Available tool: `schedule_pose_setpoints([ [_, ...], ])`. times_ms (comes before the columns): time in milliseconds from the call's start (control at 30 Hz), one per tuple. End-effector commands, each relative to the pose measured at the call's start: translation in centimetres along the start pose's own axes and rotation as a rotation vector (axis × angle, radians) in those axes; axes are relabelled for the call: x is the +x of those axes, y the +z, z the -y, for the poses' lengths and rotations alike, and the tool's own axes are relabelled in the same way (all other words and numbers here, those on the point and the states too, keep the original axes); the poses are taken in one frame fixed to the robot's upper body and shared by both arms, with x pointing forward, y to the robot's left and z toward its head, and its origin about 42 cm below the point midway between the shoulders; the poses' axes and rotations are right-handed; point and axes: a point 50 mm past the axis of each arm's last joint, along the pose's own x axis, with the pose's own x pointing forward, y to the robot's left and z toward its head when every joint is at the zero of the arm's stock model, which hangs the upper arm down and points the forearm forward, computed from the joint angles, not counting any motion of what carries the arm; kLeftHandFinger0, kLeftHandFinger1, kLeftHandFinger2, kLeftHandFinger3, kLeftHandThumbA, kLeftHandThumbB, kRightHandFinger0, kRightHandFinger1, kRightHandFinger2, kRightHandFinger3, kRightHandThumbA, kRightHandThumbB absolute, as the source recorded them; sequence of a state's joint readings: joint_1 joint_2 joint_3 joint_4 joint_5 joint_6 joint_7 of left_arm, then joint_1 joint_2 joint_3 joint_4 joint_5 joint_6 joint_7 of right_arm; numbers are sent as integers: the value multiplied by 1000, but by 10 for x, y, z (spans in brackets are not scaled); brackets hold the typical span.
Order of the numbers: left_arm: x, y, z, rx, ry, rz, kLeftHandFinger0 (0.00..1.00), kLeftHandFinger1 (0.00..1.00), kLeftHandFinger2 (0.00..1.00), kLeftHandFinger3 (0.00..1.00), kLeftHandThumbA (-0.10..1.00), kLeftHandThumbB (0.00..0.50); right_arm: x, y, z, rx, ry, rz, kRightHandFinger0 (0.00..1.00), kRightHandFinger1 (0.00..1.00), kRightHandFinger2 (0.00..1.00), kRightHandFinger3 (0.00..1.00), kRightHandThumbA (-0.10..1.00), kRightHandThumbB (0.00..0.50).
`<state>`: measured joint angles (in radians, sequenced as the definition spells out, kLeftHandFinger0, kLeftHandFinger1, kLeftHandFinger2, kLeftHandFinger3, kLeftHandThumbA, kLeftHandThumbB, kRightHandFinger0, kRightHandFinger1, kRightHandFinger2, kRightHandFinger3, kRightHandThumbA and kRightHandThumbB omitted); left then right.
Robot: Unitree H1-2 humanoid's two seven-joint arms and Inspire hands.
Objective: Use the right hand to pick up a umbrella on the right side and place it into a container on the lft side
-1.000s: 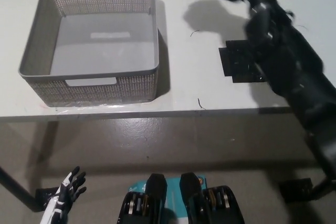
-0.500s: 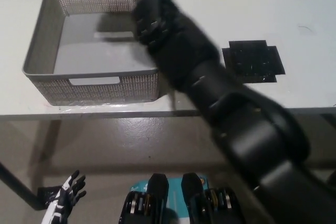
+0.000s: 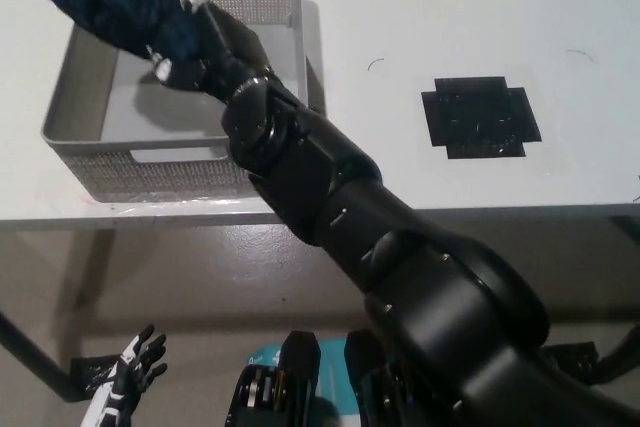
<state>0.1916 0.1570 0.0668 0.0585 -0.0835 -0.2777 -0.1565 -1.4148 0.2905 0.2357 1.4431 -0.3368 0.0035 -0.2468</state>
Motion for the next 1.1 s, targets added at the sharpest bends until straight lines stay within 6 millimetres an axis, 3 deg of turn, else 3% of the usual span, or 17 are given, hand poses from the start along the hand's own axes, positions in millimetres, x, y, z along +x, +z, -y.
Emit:
schedule_pose_setpoints([
  [0,6,12,-2,26,-21,51,1000,1000,1000,1000,1000,214,9,9,28,-119,124,-43,1000,1000,1000,1000,853,500],
  [133,9,16,0,32,-37,52,1000,1000,1000,1000,1000,200,10,-8,39,-110,116,-67,1000,1000,1000,1000,977,496],
  [233,13,17,2,32,-50,60,1000,1000,1000,1000,1000,198,11,-16,50,-106,106,-75,1000,1000,1000,1000,1000,500],
  [433,14,17,5,31,-53,59,1000,1000,1000,1000,1000,195,15,-8,74,-70,51,1,1000,1000,1000,1000,1000,500],
  [567,17,17,5,35,-51,67,1000,1000,1000,1000,1000,203,18,17,125,73,-58,135,1000,1000,1000,1000,1000,447],
  [600,17,18,5,42,-48,65,1000,1000,1000,1000,1000,212,17,23,146,144,-104,218,1000,1000,1000,1000,1000,456],
  [667,16,19,4,42,-48,65,1000,1000,1000,1000,1000,211,13,27,164,199,-143,286,1000,1000,1000,1000,1000,476],
  [733,16,19,2,39,-45,67,1000,1000,1000,1000,1000,213,-10,27,198,259,-219,416,1000,1000,1000,1000,1000,434],
  [800,13,18,0,25,-42,67,1000,1000,1000,1000,1000,212,-49,14,217,300,-248,507,1000,1000,1000,1000,1000,490],
  [833,12,17,0,16,-43,66,1000,1000,1000,1000,1000,211,-71,4,221,327,-265,557,1000,1000,1000,1000,1000,458],
  [867,11,17,0,2,-42,57,1000,1000,1000,1000,1000,207,-93,-8,221,371,-275,603,1000,1000,1000,1000,1000,415],
  [933,10,16,-1,28,-42,55,1000,1000,1000,1000,1000,194,-145,-38,216,479,-281,687,1000,1000,1000,1000,1000,394],
  [1033,8,14,-5,18,-30,40,1000,1000,1000,1000,1000,197,-199,-74,200,511,-301,711,1000,1000,1000,1000,1000,394],
  [1067,8,13,-5,18,-29,35,1000,1000,1000,1000,1000,204,-214,-88,193,519,-301,721,1000,1000,1000,1000,1000,362],
])
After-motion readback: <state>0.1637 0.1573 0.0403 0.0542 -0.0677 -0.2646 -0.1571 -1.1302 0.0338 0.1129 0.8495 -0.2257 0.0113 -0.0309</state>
